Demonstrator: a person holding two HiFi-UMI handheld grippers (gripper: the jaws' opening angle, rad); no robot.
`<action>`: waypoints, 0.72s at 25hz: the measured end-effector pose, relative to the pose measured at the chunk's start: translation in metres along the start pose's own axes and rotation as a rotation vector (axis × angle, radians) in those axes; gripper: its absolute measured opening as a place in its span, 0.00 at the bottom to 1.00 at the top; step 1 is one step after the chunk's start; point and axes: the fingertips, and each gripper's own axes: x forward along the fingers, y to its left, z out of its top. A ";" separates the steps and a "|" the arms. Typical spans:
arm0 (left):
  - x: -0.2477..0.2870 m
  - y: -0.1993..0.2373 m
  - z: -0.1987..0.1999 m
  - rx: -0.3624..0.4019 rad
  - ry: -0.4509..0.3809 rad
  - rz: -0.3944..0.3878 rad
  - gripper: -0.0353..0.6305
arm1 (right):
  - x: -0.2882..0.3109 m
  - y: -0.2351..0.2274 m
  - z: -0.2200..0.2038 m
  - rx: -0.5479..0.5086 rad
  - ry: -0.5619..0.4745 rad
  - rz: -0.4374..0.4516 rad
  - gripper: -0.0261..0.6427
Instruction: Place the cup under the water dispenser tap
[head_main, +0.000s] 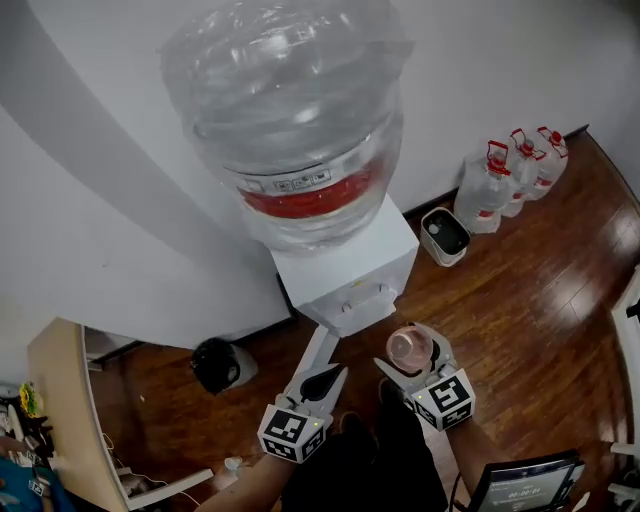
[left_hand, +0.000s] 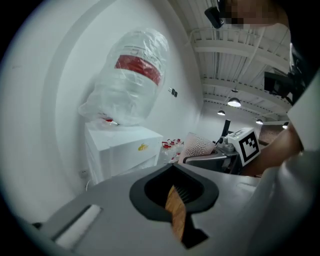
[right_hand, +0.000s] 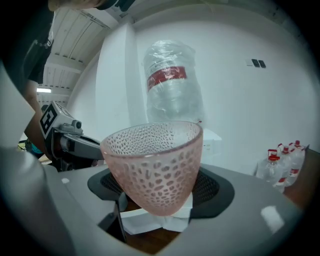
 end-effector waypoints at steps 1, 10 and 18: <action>0.011 0.003 -0.006 -0.006 0.001 0.001 0.06 | 0.007 -0.007 -0.008 -0.007 0.006 0.018 0.60; 0.079 0.037 -0.076 -0.027 0.046 0.030 0.05 | 0.070 -0.044 -0.089 -0.021 0.048 0.107 0.60; 0.113 0.074 -0.149 -0.044 0.085 0.018 0.05 | 0.136 -0.069 -0.186 0.003 0.091 0.094 0.60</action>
